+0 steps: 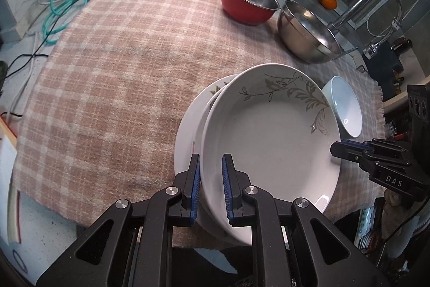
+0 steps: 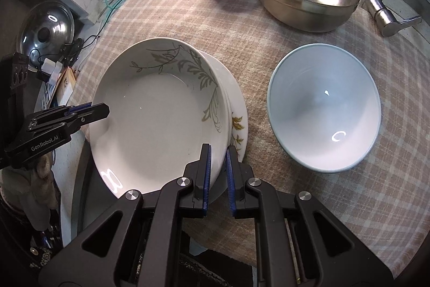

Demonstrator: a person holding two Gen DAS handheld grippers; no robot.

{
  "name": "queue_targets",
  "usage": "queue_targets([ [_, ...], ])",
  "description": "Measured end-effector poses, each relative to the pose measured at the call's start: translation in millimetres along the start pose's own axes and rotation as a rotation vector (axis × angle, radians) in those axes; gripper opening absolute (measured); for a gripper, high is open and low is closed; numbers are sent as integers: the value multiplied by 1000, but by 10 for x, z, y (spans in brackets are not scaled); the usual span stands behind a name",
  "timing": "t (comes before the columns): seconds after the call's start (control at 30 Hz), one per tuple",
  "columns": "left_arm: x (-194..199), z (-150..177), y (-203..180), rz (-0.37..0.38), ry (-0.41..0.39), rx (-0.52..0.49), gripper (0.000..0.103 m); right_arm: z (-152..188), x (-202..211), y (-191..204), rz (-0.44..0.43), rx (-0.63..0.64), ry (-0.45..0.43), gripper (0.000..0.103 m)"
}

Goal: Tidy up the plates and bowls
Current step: 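Lift the gold-leaf plate onto the pink floral plate stack, open right gripper, then move the open right gripper to the rim of the large steel bowl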

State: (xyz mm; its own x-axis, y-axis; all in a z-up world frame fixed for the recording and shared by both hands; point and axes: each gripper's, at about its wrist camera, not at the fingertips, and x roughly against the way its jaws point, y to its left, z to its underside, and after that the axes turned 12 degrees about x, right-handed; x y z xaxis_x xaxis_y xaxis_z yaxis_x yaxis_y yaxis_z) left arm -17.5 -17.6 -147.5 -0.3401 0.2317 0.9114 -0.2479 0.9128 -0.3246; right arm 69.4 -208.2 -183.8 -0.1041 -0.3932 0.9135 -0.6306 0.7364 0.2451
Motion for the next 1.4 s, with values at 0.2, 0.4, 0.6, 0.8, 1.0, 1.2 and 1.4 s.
queue_targets([
  [0.2,-14,-5,1,-16,4,-10,14,-4,-46,13,2,15,14,11],
  [0.4,-41,-14,-3,-30,10,-23,14,-18,-78,24,9,30,29,13],
  [0.6,-49,-33,8,-36,14,-28,14,-40,-66,51,29,54,25,15],
  [0.8,-49,-50,4,-30,15,-21,14,-47,-44,29,24,48,17,15],
  [1.0,-16,-97,-1,-23,4,-14,15,-78,43,5,27,38,-14,16],
  [1.2,67,-206,-33,-7,-18,-11,16,-93,133,-47,11,8,-47,16],
  [1.4,69,-392,-231,11,-39,-44,27,-193,371,-168,31,-20,-133,38],
])
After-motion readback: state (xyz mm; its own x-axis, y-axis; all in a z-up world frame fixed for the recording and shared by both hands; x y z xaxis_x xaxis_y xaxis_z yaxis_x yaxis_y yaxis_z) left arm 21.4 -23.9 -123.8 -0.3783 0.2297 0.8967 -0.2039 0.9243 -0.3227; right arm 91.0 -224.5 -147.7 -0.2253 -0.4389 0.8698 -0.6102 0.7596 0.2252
